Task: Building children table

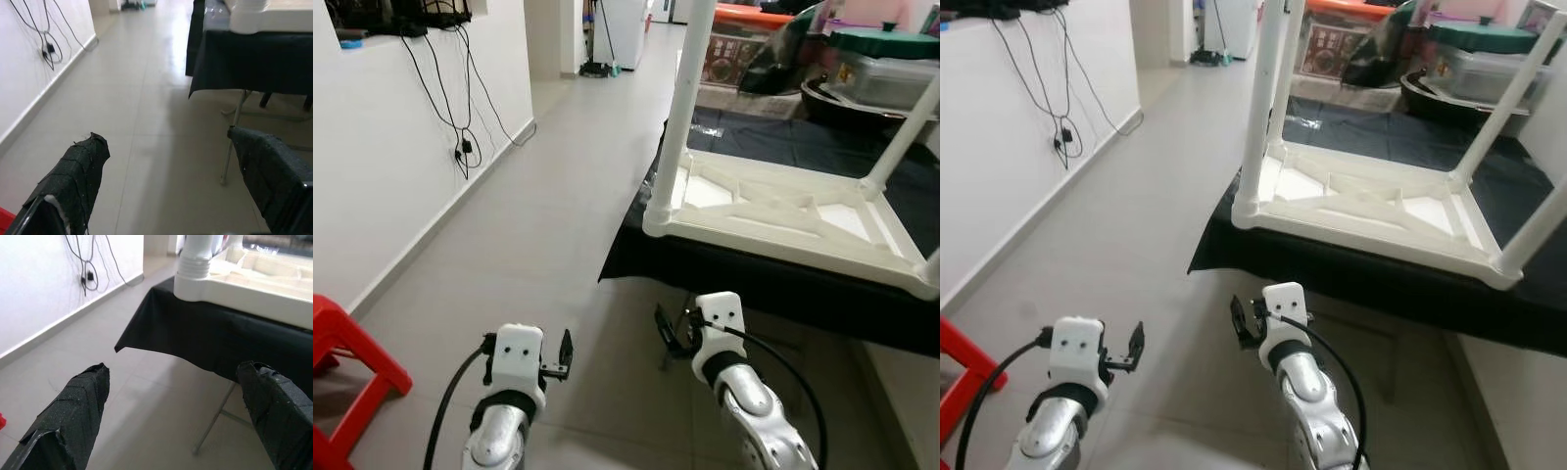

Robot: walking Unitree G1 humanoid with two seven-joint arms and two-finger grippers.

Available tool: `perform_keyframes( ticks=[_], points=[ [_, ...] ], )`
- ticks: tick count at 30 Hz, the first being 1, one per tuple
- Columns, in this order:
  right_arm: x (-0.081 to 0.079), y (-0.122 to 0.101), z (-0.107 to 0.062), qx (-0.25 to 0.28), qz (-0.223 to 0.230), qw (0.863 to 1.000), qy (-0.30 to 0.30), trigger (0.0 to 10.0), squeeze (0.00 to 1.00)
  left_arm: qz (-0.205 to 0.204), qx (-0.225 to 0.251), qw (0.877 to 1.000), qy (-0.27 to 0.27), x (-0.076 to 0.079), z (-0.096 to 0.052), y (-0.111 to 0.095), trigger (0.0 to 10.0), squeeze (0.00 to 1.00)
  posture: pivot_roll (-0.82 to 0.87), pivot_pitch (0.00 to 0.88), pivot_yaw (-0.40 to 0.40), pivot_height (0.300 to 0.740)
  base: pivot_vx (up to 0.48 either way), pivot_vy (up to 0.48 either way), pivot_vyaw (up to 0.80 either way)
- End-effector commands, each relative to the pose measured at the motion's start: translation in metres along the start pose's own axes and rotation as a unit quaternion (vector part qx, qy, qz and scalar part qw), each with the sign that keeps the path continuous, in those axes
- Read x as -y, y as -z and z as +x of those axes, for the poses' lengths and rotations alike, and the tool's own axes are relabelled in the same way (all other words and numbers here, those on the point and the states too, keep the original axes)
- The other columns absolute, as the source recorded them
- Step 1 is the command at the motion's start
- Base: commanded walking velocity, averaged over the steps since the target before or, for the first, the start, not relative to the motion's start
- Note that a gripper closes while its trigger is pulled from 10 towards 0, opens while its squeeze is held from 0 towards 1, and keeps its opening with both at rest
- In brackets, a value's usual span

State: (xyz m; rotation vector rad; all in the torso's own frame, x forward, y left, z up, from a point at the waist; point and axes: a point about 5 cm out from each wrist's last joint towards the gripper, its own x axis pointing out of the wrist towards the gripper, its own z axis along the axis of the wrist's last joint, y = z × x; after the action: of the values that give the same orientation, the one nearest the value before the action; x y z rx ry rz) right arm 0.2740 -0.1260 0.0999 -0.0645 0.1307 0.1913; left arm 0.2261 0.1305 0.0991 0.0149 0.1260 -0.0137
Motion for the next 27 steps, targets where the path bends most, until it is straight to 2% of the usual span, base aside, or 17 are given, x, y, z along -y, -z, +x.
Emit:
perform_keyframes(
  ticks=[1,16,19,27],
  points=[
    [0.004,0.003,0.000,-0.010,-0.006,1.000,0.006,10.0,0.00,0.003,-0.002,1.000,0.004,0.003,0.000,0.000,10.0,0.00,0.11,0.000,-0.080,0.740,-0.266,0.000,0.00],
    [0.003,0.000,-0.001,-0.004,-0.007,1.000,0.006,10.0,0.00,0.008,0.011,1.000,-0.006,-0.001,0.000,-0.007,10.0,0.00,0.12,0.000,-0.079,0.740,0.000,0.000,0.00],
    [0.003,-0.001,-0.001,-0.002,-0.007,1.000,0.005,10.0,0.00,0.012,0.027,0.999,-0.028,-0.007,0.001,-0.014,10.0,0.00,0.12,0.000,-0.081,0.740,0.000,0.000,0.00],
    [0.003,-0.001,-0.002,-0.002,-0.007,1.000,0.005,10.0,0.00,0.012,0.033,0.998,-0.051,-0.014,0.003,-0.018,10.0,0.00,0.12,0.000,-0.084,0.740,0.000,0.000,0.00]
  ],
)
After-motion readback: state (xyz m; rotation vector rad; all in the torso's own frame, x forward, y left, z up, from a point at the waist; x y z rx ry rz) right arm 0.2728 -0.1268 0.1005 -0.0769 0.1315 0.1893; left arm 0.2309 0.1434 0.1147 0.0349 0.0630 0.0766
